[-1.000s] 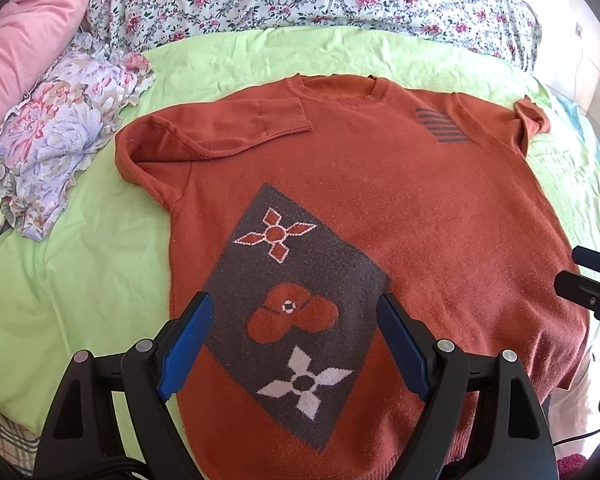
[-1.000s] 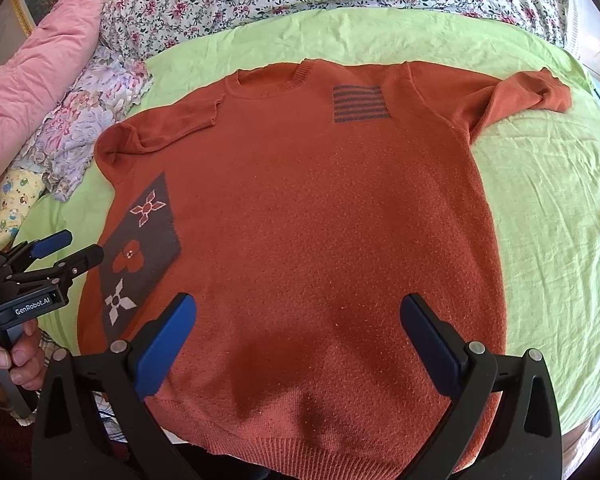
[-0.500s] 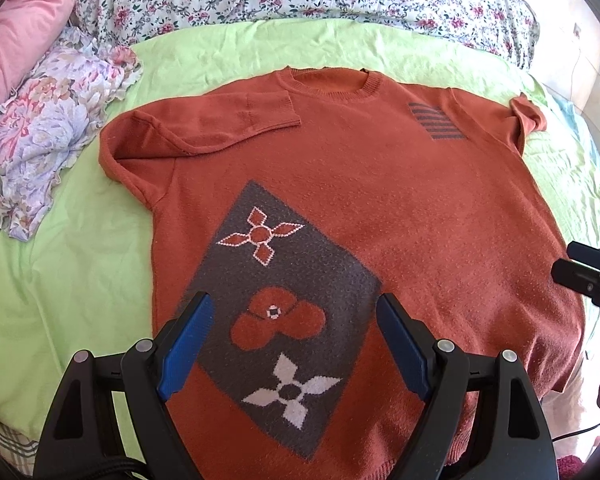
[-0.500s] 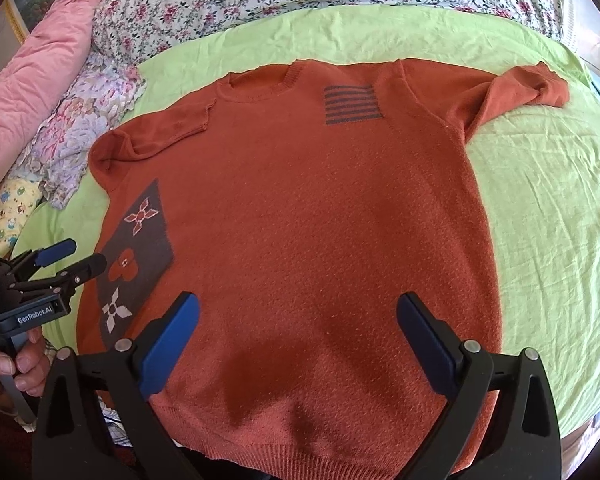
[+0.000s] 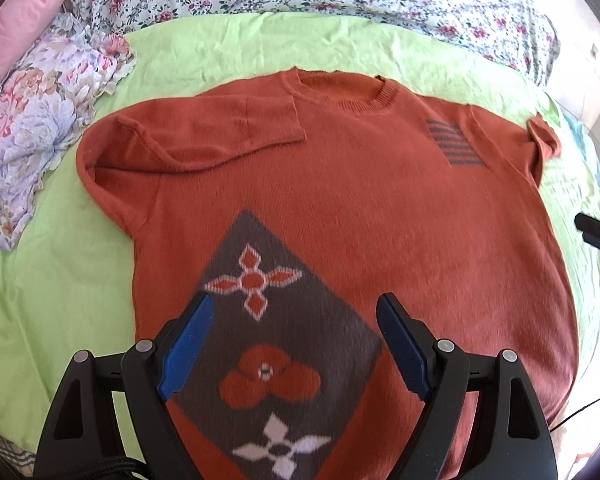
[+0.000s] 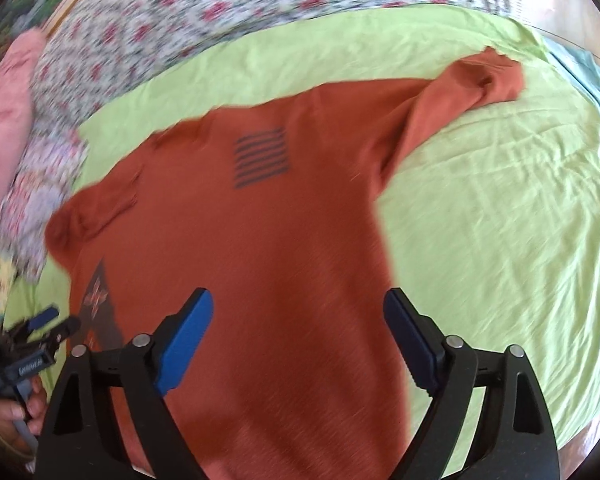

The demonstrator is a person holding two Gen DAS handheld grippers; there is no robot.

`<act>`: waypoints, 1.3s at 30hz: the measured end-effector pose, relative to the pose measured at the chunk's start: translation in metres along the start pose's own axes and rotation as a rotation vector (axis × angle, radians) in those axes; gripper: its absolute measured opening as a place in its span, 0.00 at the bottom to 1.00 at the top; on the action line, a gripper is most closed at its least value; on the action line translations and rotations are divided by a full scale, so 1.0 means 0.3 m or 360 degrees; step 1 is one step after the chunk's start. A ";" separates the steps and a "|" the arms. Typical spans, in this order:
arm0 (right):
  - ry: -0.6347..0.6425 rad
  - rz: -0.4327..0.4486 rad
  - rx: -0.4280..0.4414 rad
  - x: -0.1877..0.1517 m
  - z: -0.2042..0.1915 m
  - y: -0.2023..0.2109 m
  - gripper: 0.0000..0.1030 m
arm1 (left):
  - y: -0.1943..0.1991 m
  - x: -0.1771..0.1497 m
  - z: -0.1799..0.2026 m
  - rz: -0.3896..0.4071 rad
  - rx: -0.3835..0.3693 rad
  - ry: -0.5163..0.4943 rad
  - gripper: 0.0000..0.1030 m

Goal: Fold small clothes
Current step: 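Grasp the ribbed sleeve cuff with the right gripper and lift it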

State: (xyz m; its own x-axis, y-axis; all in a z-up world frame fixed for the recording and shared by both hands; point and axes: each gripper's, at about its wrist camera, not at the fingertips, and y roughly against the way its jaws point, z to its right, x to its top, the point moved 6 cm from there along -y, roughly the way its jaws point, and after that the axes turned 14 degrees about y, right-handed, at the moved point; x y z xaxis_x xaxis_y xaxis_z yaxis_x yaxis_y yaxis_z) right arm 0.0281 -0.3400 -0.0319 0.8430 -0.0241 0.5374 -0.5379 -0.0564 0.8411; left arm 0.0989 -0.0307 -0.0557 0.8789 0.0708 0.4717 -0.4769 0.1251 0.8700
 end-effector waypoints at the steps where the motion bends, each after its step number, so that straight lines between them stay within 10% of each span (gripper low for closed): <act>1: -0.0041 0.0004 -0.0014 0.030 0.042 -0.005 0.81 | -0.008 0.018 0.002 0.0000 0.0000 0.0013 0.81; 16: -0.0362 0.0157 -0.0272 0.488 0.589 -0.099 0.74 | -0.173 0.207 0.056 -0.0042 0.0062 0.0116 0.81; 31: -0.0537 -0.0033 -0.0560 0.720 1.060 -0.433 0.68 | -0.349 0.289 0.113 -0.0123 0.0119 0.0232 0.81; 39: -0.0594 0.0043 -0.0471 0.672 1.087 -0.420 0.06 | -0.374 0.298 0.136 -0.0135 0.0088 0.0221 0.81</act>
State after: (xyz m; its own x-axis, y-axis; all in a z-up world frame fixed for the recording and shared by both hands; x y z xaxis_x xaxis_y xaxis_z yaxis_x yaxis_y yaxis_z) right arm 0.2692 -0.6633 -0.0493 0.7454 -0.3817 0.5465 -0.4937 0.2346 0.8374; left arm 0.2313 -0.0787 -0.1053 0.9054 0.1987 0.3751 -0.3968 0.0821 0.9142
